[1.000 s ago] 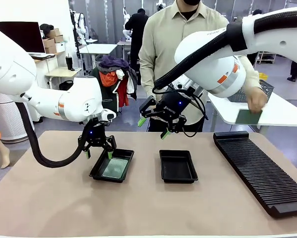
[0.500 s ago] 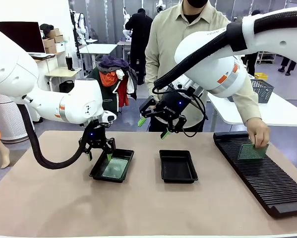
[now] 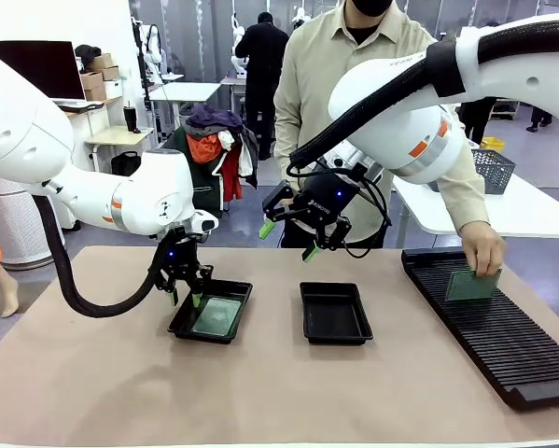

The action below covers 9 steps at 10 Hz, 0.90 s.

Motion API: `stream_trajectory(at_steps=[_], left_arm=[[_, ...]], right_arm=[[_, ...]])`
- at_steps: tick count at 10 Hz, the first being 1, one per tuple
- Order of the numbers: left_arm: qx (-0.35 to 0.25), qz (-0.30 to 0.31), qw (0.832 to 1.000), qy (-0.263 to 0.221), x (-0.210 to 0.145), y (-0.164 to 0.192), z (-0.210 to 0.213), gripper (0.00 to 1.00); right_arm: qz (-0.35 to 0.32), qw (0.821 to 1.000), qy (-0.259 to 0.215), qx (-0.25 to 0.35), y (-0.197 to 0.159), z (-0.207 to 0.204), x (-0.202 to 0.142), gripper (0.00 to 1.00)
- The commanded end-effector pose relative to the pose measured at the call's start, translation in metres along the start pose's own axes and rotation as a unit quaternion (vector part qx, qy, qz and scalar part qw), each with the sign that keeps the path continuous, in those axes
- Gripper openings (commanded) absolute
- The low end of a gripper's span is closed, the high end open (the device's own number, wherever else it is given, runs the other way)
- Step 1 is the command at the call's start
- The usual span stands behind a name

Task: Inspect and transfer BCBs to ESD trays.
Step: Pick up the ESD tray and place it on the left side of the table.

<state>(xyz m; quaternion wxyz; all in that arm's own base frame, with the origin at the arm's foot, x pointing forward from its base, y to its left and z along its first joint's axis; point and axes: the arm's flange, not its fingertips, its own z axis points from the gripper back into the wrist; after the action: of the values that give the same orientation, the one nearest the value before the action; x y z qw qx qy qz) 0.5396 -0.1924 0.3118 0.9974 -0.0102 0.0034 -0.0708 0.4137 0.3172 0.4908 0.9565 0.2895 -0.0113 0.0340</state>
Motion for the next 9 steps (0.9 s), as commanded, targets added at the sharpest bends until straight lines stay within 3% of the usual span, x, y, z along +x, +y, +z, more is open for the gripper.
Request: stream_trajectory(at_steps=[1,6,9], left_arm=[[0.021,0.011,1.0,-0.019,0.0007,-0.0037,-0.0035,0.37],[0.029,0.011,0.999,-0.017,0.0016,-0.0056,-0.0042,0.0],[0.02,0.015,1.0,-0.008,0.0003,-0.0056,-0.0035,0.0]], right_arm=[[-0.008,1.0,-0.003,-0.014,0.0018,-0.0001,0.0029,1.0],[-0.008,1.0,-0.003,-0.014,0.0018,-0.0001,0.0029,1.0],[-0.008,1.0,-0.003,-0.014,0.0018,-0.0001,0.0029,1.0]])
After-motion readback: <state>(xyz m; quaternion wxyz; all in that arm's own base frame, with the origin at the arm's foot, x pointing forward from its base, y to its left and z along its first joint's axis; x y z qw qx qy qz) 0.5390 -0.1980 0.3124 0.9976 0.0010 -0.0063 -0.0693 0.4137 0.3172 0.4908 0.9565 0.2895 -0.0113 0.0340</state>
